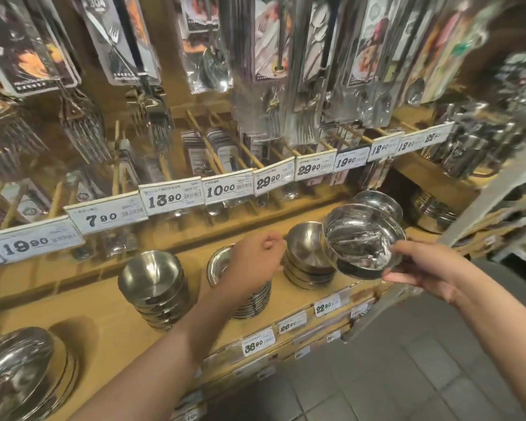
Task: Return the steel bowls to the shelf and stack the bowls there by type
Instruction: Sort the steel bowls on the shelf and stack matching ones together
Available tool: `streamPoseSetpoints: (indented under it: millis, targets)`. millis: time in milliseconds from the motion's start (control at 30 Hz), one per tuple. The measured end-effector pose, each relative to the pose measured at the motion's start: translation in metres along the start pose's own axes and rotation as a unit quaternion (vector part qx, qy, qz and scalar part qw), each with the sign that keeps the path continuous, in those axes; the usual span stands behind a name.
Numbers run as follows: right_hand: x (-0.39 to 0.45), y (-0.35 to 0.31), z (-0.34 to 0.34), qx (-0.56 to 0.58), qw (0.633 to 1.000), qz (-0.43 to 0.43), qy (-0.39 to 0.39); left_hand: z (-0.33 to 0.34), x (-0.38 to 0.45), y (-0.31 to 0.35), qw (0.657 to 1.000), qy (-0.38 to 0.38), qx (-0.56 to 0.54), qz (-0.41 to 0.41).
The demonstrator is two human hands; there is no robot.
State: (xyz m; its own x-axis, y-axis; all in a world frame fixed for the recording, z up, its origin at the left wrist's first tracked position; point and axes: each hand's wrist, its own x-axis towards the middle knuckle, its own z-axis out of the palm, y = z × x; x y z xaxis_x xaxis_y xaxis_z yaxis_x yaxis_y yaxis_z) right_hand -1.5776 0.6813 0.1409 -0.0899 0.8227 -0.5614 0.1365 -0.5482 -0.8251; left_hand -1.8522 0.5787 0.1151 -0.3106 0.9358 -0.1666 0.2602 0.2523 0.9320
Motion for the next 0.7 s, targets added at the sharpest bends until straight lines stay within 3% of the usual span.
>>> streamPoseSetpoints:
  millis: [100,200,367,433,700]
  targets:
    - [-0.002,-0.015,0.006,-0.048,0.998,-0.018,-0.029,0.02,0.008,0.011,0.995,-0.069,-0.059,-0.027]
    - [0.008,-0.02,0.016,-0.085,0.992,-0.026,-0.085,0.032,0.014,0.016,0.991,-0.081,-0.081,-0.065]
    - [0.029,-0.017,0.031,-0.086,0.982,-0.011,-0.169,0.029,0.005,0.016,0.992,-0.018,-0.093,-0.088]
    - [0.033,-0.022,0.045,-0.103,0.971,-0.014,-0.216,0.022,-0.005,0.013,0.988,0.041,-0.089,-0.119]
    - [-0.012,-0.026,0.152,-0.193,0.889,-0.061,-0.411,-0.045,-0.101,-0.01,0.934,0.236,-0.188,-0.19]
